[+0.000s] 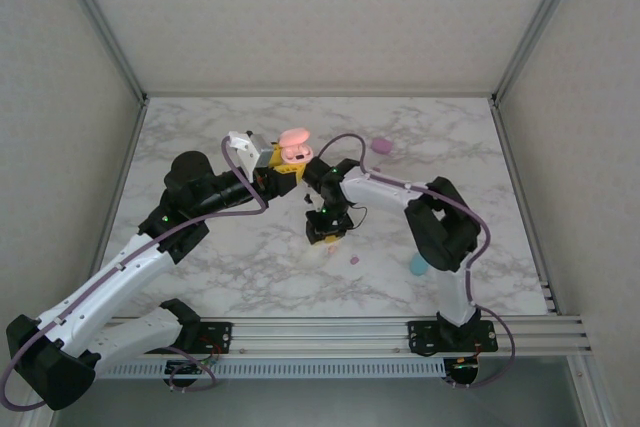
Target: Insert wireless bluetooth earbuds into charging case
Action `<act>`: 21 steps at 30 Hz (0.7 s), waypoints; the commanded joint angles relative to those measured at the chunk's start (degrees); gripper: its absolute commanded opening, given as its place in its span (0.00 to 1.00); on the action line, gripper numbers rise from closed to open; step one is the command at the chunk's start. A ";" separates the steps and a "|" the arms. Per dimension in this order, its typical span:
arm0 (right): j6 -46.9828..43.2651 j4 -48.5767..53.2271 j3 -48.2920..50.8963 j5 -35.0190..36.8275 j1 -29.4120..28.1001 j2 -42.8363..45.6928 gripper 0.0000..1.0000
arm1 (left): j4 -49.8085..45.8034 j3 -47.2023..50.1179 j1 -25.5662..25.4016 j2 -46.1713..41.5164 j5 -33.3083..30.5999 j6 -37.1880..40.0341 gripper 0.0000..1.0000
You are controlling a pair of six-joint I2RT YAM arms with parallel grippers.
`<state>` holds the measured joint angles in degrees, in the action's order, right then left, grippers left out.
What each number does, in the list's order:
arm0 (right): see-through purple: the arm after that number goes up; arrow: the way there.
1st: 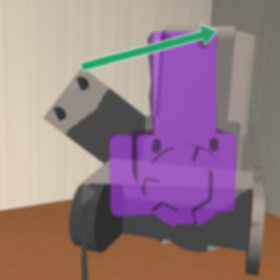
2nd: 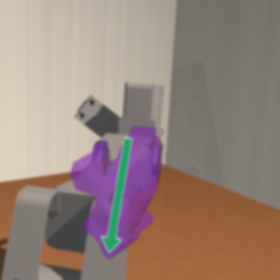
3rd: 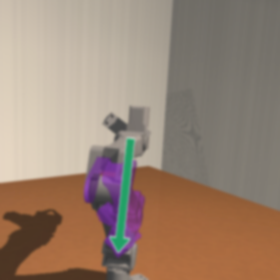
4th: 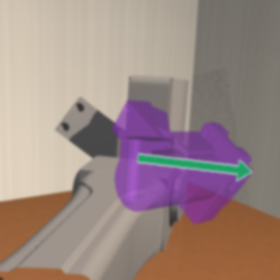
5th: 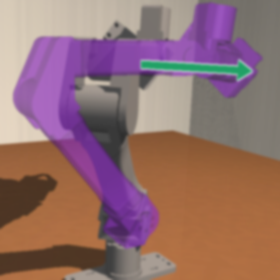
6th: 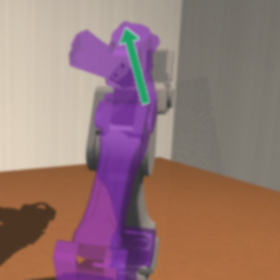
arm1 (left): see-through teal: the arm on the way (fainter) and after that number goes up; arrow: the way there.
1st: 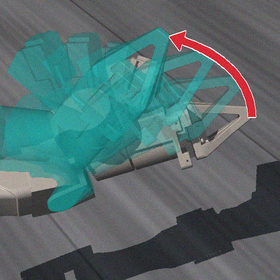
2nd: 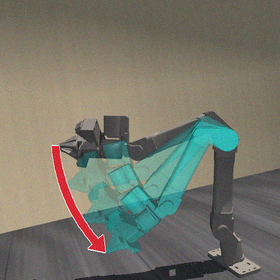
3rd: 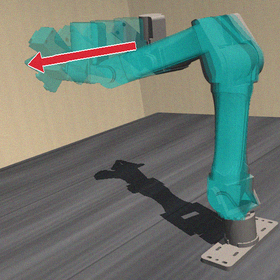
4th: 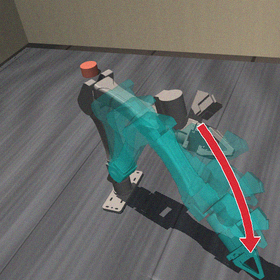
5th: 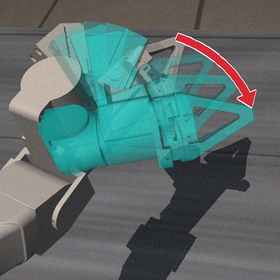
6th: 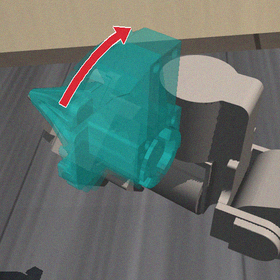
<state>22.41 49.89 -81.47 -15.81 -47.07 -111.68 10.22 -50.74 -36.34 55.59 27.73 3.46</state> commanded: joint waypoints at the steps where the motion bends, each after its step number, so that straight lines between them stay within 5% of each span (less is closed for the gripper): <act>1: 7.22 -1.16 3.30 5.81 0.34 7.33 0.34 | 0.68 -0.28 -0.59 -0.24 -0.22 0.40 0.34; 10: 27.16 -17.28 19.86 2.03 0.96 16.47 0.39 | 0.86 0.02 -0.63 0.09 0.03 0.55 0.34; 21: 30.36 -22.03 22.37 0.26 0.49 11.75 0.40 | 0.94 -0.69 -0.55 1.28 0.60 0.46 0.34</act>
<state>50.63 29.89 -59.64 -15.03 -46.28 -98.19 10.26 -50.76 -36.34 57.14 27.92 3.46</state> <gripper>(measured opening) 0.396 0.370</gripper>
